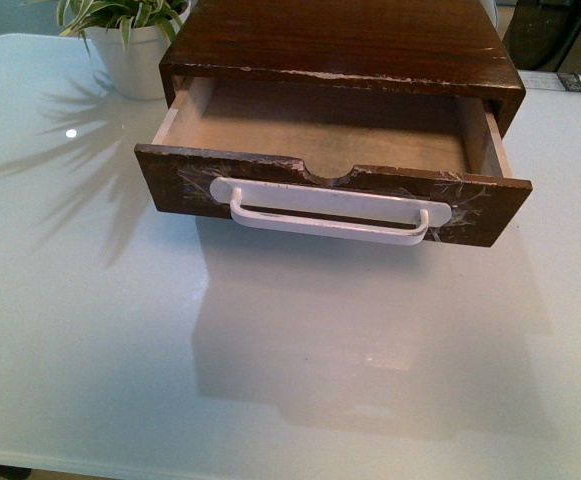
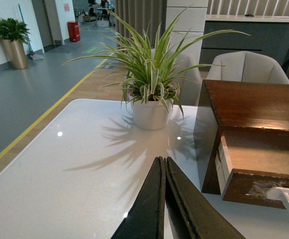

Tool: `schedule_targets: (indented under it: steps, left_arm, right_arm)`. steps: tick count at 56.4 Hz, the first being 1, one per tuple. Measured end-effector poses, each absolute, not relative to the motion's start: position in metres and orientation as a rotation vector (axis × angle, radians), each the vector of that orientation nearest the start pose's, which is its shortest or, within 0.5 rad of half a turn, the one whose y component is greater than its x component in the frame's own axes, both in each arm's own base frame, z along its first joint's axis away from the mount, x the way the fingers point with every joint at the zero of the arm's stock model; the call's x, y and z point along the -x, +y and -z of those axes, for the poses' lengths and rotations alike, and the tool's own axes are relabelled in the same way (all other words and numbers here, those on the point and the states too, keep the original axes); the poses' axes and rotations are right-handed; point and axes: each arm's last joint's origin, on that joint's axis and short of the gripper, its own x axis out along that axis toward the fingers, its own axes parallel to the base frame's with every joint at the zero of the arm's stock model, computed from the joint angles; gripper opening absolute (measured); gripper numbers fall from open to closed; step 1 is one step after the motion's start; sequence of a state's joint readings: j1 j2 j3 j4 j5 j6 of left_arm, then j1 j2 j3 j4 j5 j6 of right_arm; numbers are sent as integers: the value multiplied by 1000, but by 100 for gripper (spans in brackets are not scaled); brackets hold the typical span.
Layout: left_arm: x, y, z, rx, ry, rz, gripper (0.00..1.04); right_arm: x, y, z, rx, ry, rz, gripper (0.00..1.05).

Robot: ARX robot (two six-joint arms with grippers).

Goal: Open drawer

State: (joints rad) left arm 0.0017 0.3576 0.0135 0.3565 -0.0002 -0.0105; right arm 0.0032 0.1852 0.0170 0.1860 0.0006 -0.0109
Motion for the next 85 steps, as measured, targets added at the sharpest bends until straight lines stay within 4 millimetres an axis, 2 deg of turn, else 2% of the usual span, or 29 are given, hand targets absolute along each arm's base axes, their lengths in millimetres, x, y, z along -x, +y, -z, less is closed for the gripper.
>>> schedule_targets:
  steps: [8, 29, 35, 53, 54, 56, 57, 65, 73, 80, 84, 85]
  left_arm:
    - [-115, 0, -171, 10, -12, -2, 2]
    - [-108, 0, -171, 10, -13, -2, 2]
    - [-98, 0, -168, 10, -4, -2, 2]
    - [-97, 0, -168, 10, -9, -2, 2]
    - [-97, 0, -168, 10, -9, -2, 2]
    - [-97, 0, -168, 10, -9, -2, 2]
    - [-97, 0, -168, 10, -9, -1, 4]
    - [-97, 0, -168, 10, -9, -2, 41]
    - [-97, 0, -168, 10, -9, -2, 66]
    - [-97, 0, -168, 10, -9, -2, 87]
    - [-97, 0, -168, 9, -9, -2, 98]
    - [-97, 0, -168, 8, -9, -2, 98]
  right_arm:
    - [-97, 0, -169, 11, -11, -3, 2]
    - [-97, 0, -169, 11, -12, -3, 2]
    - [-97, 0, -169, 11, -12, -3, 2]
    - [-97, 0, -169, 11, -13, -3, 2]
    - [-97, 0, -169, 11, -13, -3, 2]
    - [-97, 0, -169, 11, -13, -3, 10]
    - [-97, 0, -169, 11, -13, -3, 15]
    - [-97, 0, -169, 11, -13, -3, 52]
    - [-97, 0, -169, 11, -13, -3, 77]
    - [-97, 0, -169, 10, -13, -3, 96]
    - [-97, 0, -169, 10, -13, -3, 96]
    - [-97, 0, -169, 10, -13, -3, 95]
